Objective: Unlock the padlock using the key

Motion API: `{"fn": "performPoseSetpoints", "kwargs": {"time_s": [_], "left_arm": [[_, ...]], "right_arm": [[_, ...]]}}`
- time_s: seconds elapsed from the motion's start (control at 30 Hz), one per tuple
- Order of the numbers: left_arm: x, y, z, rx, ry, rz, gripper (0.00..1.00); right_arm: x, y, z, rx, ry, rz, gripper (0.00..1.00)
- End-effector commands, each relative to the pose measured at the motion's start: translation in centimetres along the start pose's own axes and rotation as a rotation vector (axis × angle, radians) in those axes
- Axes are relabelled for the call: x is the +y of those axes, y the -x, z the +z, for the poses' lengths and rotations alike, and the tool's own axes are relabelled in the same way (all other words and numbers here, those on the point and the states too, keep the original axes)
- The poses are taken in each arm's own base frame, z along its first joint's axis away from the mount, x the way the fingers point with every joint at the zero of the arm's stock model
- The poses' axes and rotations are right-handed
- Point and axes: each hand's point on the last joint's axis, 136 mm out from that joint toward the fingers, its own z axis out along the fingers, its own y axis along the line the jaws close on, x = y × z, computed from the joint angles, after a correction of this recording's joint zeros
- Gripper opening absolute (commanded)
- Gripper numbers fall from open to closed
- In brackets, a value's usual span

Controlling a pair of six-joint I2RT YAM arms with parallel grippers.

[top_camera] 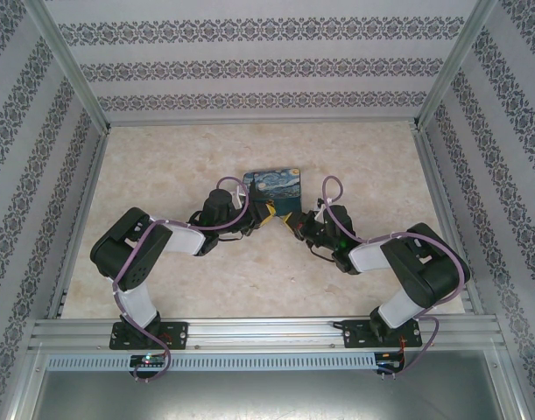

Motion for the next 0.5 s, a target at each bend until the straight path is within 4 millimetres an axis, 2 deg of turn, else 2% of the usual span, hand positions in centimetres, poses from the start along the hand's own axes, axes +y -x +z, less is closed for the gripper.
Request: {"fn": "performPoseSetpoints", "kwargs": {"time_s": [0.0, 0.47], "left_arm": [[-1.5, 0.5, 0.3, 0.001, -0.049, 0.044, 0.00], [-1.5, 0.6, 0.3, -0.002, -0.048, 0.043, 0.00]], "right_arm": [[0.9, 0.3, -0.4, -0.009, 0.028, -0.026, 0.00], [2.6, 0.5, -0.1, -0.003, 0.063, -0.038, 0.00]]}}
